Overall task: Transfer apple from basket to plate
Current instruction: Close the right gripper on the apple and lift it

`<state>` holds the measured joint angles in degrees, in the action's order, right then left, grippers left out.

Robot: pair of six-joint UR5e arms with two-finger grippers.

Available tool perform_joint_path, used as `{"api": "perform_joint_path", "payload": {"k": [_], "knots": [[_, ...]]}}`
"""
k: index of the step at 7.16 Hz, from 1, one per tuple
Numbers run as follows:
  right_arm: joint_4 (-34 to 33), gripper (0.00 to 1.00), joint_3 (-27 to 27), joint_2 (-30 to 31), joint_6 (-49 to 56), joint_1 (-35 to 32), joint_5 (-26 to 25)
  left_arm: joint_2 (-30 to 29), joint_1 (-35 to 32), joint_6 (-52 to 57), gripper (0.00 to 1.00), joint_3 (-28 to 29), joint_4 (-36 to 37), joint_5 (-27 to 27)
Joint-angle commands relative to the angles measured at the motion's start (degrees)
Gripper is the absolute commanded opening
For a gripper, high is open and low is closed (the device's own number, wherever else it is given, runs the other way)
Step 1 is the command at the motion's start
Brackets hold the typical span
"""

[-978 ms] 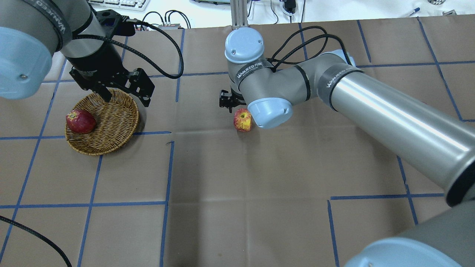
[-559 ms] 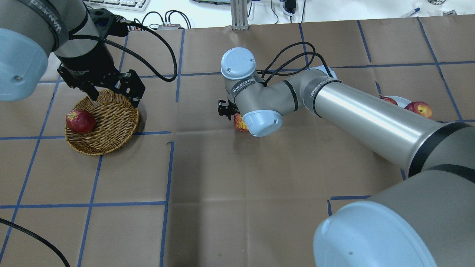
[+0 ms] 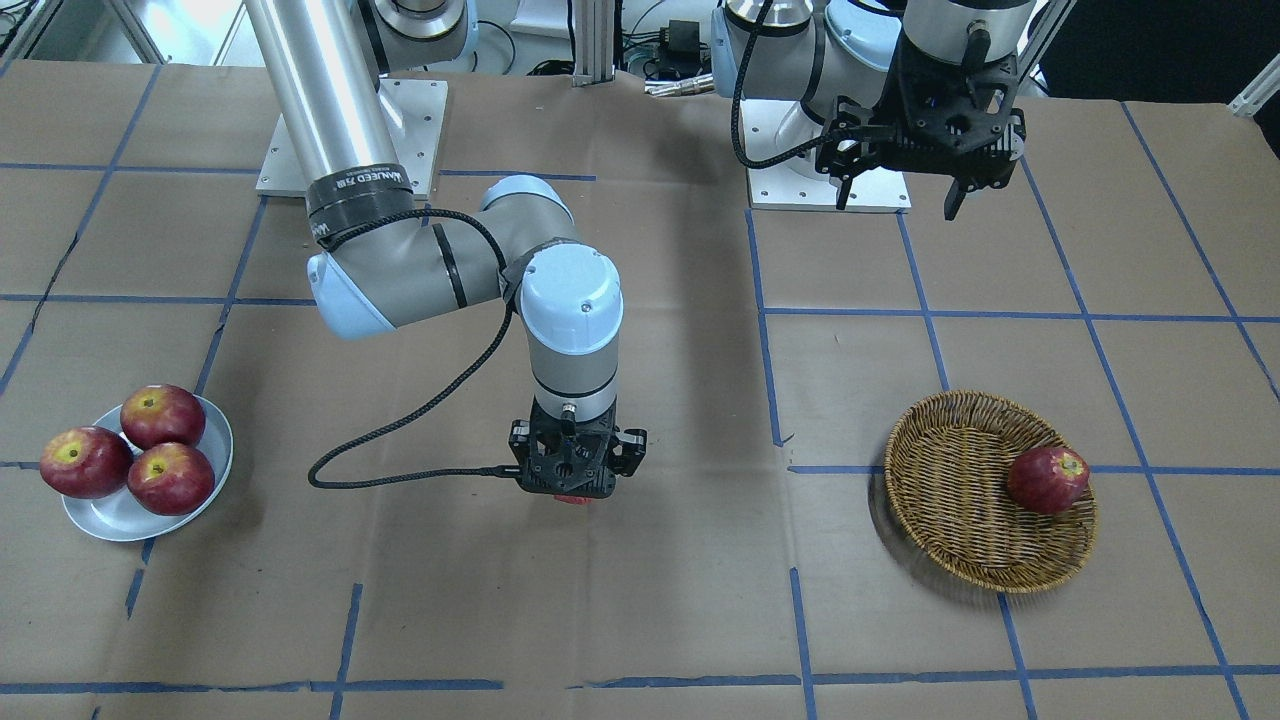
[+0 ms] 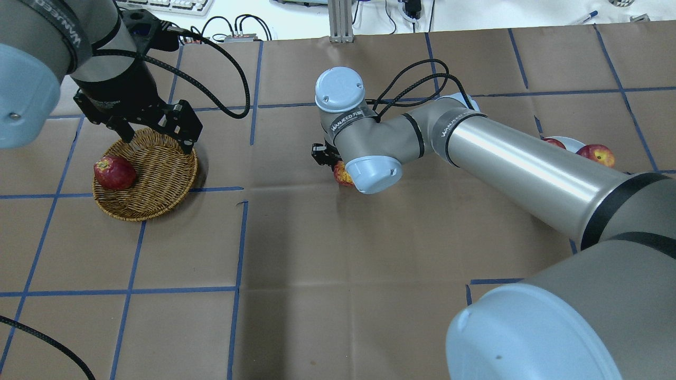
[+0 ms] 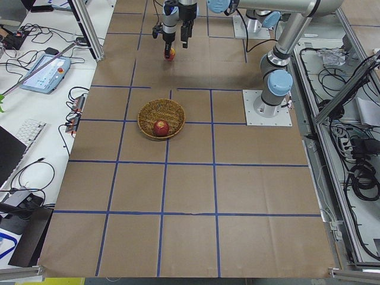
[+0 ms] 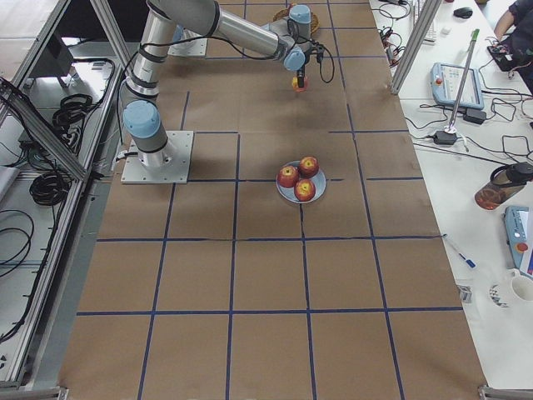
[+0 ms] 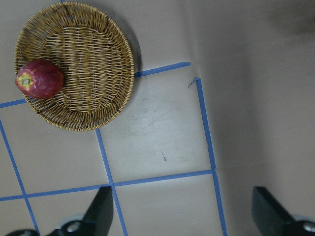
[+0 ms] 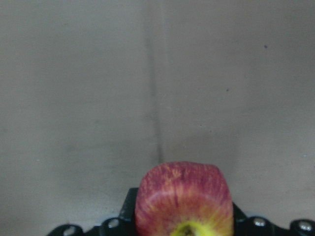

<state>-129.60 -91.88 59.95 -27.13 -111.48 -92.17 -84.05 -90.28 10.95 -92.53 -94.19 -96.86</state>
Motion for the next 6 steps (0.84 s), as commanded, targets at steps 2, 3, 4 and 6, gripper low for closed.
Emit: {"api": "perform_joint_path", "payload": {"k": [2,3,4,6], "knots": [[13.6,0.47,-1.2,12.5,11.5,9.4,0.1,-2.2,1.3,0.0,0.99,0.8,-0.3,-0.1],[15.8,0.47,-3.7,16.7,19.1,14.1,0.1,-2.5,1.2,-0.7,0.99,1.3,-0.3,0.3],[14.9,0.47,-8.3,20.1,27.1,19.4,0.0,-2.6,1.2,-0.7,0.99,0.5,-0.3,0.3],[13.7,0.47,-12.8,23.7,42.8,31.8,0.7,-2.4,1.1,-0.7,0.99,0.3,-0.3,0.3]]}}
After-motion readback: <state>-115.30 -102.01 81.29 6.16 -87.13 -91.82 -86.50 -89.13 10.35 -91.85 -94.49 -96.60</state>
